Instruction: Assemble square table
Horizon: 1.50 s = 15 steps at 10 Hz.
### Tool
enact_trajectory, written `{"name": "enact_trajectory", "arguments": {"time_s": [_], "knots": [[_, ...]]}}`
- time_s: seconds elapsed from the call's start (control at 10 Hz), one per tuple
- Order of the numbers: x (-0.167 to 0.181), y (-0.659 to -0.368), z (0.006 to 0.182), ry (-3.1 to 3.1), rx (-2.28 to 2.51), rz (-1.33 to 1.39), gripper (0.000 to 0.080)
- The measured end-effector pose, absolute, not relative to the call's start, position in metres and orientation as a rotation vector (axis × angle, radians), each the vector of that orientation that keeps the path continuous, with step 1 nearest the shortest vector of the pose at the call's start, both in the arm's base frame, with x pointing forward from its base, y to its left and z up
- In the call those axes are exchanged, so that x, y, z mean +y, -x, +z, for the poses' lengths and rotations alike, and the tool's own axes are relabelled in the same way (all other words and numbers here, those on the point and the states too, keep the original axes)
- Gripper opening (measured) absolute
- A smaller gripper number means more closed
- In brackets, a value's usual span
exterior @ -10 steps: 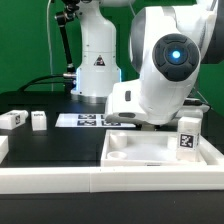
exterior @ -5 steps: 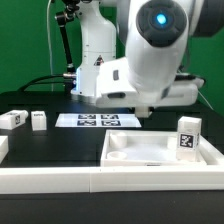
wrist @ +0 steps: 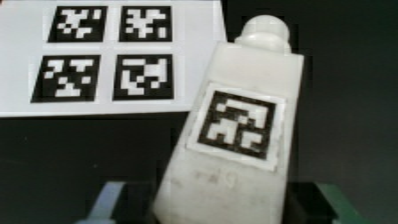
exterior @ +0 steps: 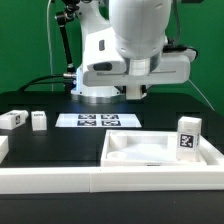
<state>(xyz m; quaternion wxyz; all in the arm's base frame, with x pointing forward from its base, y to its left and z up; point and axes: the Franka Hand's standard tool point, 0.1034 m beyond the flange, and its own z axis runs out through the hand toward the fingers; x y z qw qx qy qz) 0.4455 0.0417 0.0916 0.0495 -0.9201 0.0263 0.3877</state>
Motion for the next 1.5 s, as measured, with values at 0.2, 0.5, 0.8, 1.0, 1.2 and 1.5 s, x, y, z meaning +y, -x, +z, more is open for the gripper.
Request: {"name": "enact_trajectory", "arguments": {"time_s": [0.2, 0.5, 0.8, 1.0, 1.2, 1.5], "knots": [[0.036, -0.456, 0.092, 2.874, 0.044, 0.962, 0.032], [0.025, -0.49, 0.127, 2.963, 0.02, 0.68, 0.032], [0.022, -0.505, 0.132, 3.034, 0.028, 0.338, 0.032], [0.019, -0.511, 0.132, 3.066, 0.037, 0.106, 0.032], [0.006, -0.527, 0.14, 3.096, -0.052, -0.125, 0.032], [-0.004, -0.536, 0.149, 3.105, -0.148, -0.163, 0.032]]}}
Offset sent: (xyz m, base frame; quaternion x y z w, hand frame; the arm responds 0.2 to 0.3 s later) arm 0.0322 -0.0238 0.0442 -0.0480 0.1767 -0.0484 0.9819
